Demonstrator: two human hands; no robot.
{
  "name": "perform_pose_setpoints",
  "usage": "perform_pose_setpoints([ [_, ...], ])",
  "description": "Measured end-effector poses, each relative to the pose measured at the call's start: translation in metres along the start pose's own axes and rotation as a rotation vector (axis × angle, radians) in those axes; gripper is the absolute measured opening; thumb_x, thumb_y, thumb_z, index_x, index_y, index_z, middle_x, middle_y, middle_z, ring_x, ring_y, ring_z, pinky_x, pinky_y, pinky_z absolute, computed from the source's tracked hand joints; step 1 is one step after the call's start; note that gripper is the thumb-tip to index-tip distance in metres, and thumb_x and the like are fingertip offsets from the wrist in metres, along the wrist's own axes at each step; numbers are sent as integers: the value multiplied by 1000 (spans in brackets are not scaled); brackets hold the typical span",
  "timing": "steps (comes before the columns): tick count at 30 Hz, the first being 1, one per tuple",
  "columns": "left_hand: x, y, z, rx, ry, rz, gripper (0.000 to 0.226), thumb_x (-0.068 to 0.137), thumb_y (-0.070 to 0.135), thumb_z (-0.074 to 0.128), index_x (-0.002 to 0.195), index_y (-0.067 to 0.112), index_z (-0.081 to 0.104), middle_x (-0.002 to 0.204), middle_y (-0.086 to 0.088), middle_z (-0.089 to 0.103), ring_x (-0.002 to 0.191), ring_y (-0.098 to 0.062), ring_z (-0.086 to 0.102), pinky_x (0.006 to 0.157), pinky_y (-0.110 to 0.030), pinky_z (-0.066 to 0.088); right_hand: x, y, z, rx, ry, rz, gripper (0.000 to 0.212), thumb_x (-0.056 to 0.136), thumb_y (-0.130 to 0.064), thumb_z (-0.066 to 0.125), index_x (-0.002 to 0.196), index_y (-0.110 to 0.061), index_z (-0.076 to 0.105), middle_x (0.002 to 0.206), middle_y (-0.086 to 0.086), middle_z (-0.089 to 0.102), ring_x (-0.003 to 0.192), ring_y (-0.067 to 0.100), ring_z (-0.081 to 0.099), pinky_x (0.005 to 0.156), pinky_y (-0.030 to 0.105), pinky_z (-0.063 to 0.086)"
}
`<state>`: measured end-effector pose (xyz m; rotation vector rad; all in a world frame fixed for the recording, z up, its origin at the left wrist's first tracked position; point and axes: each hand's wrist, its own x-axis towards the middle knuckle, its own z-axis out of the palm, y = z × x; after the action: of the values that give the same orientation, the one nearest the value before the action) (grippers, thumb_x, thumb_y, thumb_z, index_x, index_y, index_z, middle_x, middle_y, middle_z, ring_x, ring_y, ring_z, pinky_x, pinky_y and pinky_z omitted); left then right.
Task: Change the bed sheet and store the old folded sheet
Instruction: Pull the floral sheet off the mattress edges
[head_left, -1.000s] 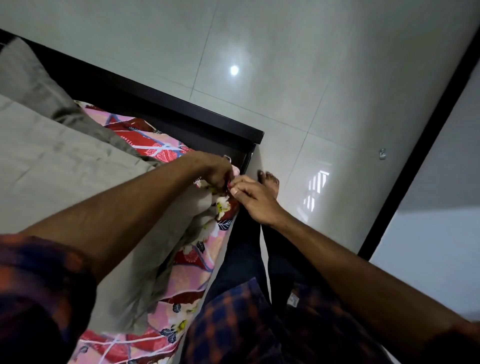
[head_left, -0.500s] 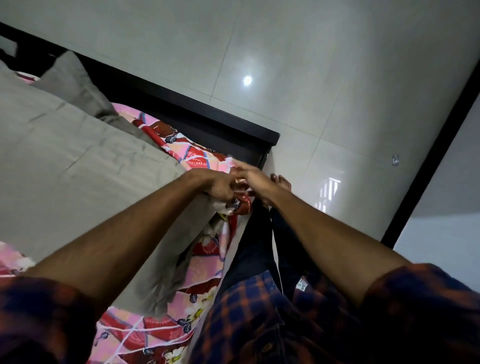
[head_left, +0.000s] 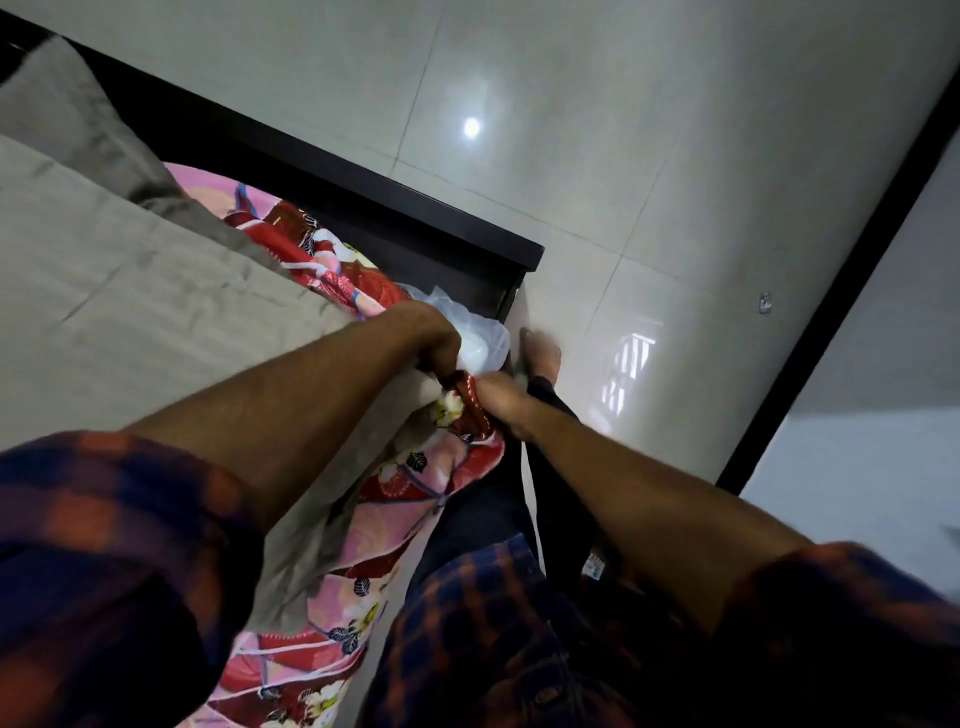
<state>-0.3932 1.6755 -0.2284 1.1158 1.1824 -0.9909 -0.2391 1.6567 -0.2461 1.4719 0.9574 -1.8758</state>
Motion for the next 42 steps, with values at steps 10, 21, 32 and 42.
perform_pose_setpoints([
  [10,-18,-17,-12,-236,192,-50,18,90,18,63,81,2,59,86,-12,60,75,-26,57,83,-34,52,-2,-90,-96,-156,319,-272,19,90,-14,56,80,-20,71,71,2,68,57,10,57,46,14,41],
  [21,-77,-61,-47,-668,927,-140,24,93,24,56,113,16,66,111,-7,69,99,-28,65,82,-42,54,-9,-234,-116,-451,51,-439,22,87,-13,56,71,-20,70,75,2,72,68,16,67,63,28,54],
  [32,-109,-88,-95,-1011,1182,-363,16,93,20,58,103,17,70,102,-5,73,93,-28,67,78,-35,50,-28,-405,-131,-787,-106,-555,18,93,-19,59,79,-18,70,89,-6,73,79,15,73,90,42,58],
  [42,-133,-196,-115,-1244,1346,-513,18,92,21,57,100,15,73,102,-5,73,94,-28,67,80,-36,53,-21,-528,-24,-1098,-239,-587,15,96,-20,59,85,-21,69,86,-9,70,82,11,70,88,35,56],
])
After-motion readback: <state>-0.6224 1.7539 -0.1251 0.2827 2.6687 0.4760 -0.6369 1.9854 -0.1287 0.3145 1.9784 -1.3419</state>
